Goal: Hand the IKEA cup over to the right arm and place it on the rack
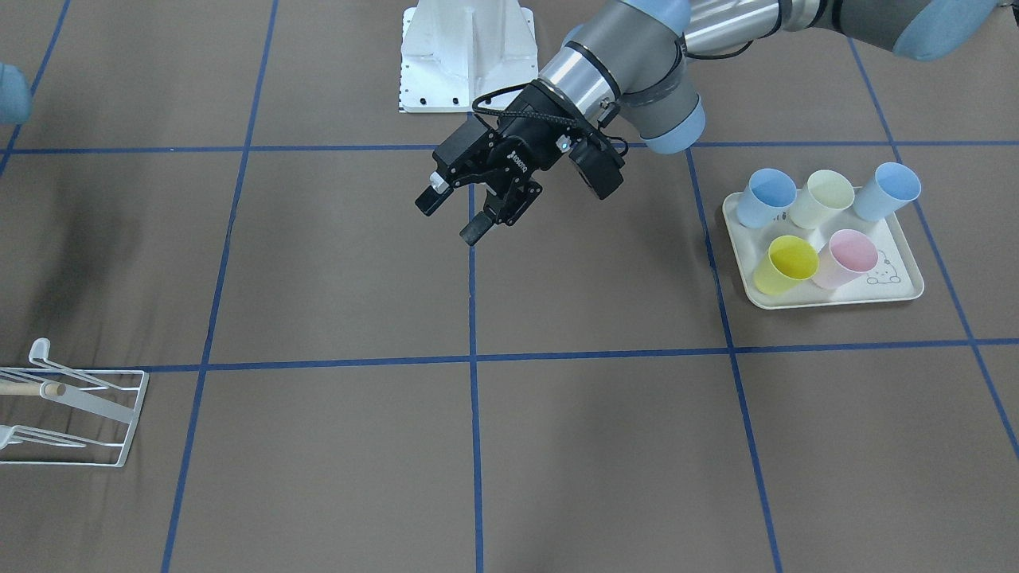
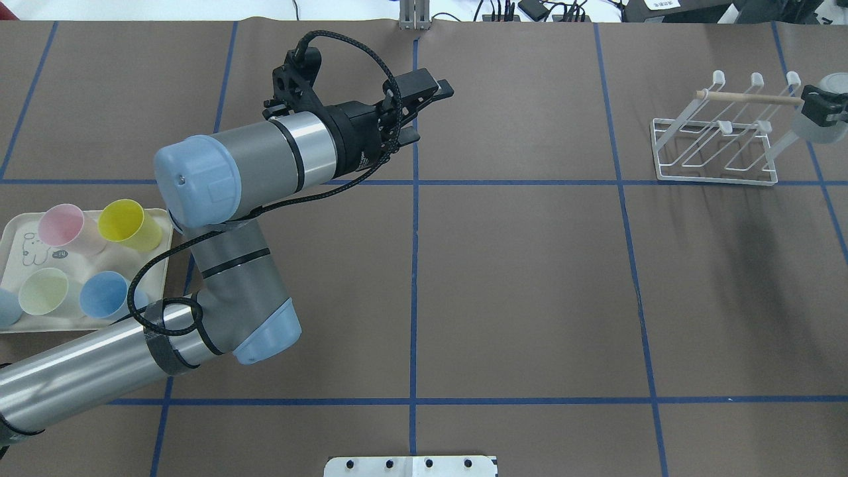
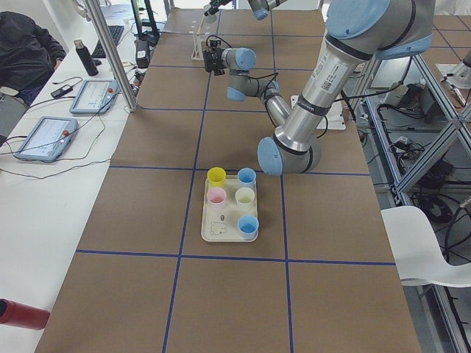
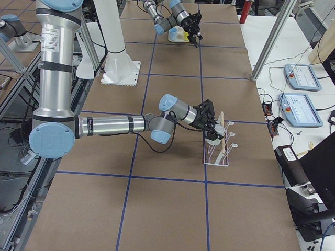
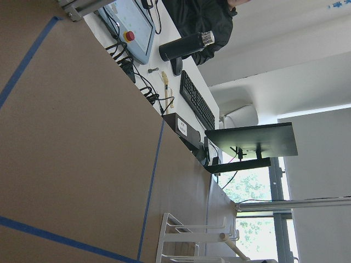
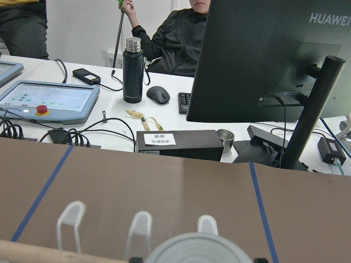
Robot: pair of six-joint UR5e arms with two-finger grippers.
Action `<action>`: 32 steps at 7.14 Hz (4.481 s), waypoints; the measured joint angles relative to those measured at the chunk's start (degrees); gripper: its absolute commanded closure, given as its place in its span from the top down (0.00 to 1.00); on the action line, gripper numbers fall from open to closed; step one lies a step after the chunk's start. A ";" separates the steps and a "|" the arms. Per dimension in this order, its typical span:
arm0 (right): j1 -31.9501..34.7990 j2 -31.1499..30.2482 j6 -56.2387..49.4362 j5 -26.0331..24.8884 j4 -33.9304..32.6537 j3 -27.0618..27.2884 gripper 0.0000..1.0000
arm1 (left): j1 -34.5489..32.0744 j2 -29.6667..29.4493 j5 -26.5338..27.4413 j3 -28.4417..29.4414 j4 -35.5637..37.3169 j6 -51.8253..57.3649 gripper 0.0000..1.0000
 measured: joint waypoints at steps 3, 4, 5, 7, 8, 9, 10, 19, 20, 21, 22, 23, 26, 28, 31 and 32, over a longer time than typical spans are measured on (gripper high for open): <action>-0.05 0.02 0.03 -0.11 0.08 -0.42 0.00 | 0.07 0.03 0.00 0.01 0.01 0.00 1.00; -0.10 0.09 0.03 -0.20 0.11 -0.84 0.00 | 0.08 0.06 -0.02 0.02 0.04 0.00 1.00; -0.12 0.16 0.03 -0.25 0.13 -1.36 0.00 | 0.09 0.07 -0.04 0.02 0.05 0.00 1.00; -0.13 0.25 0.03 -0.33 0.16 -1.96 0.00 | 0.09 0.18 -0.06 0.02 0.06 0.00 1.00; -0.14 0.29 0.03 -0.35 0.15 -2.19 0.00 | 0.09 0.25 -0.08 0.05 0.06 0.00 1.00; -0.18 0.35 0.03 -0.38 0.12 -2.37 0.00 | 0.09 0.36 -0.09 0.08 0.04 0.00 1.00; -0.20 0.40 0.03 -0.42 0.10 -2.47 0.00 | 0.09 0.46 -0.09 0.09 0.00 0.00 1.00; -0.31 0.33 -0.03 0.17 0.15 -3.67 1.00 | 0.35 0.91 -0.03 0.07 -0.40 0.00 1.00; -0.31 0.35 0.00 0.11 0.17 -3.60 1.00 | 0.38 1.21 -0.03 0.10 -0.51 0.00 1.00; -0.31 0.34 0.02 0.11 0.17 -3.47 1.00 | 0.41 1.71 -0.06 0.10 -0.66 0.00 1.00; -0.30 0.27 0.02 0.29 0.26 -3.07 1.00 | 0.42 1.97 -0.08 0.01 -0.74 0.00 1.00; -0.21 0.07 0.05 1.24 0.54 -1.88 1.00 | 0.35 2.06 -0.24 -0.40 -0.60 0.02 0.99; 0.01 -1.63 4.32 6.64 0.37 5.17 1.00 | -2.13 7.66 -4.48 -9.47 5.38 4.64 0.99; -0.02 -1.67 9.51 10.63 -2.00 9.57 1.00 | -6.44 14.18 -11.05 -16.96 11.32 10.46 0.99; -0.26 2.84 20.88 17.78 -7.98 14.06 1.00 | -12.72 26.53 -19.70 -21.50 12.73 22.93 0.99; -0.43 5.19 25.43 20.69 -8.35 14.06 1.00 | -15.34 30.57 -23.21 -21.81 12.75 28.21 0.99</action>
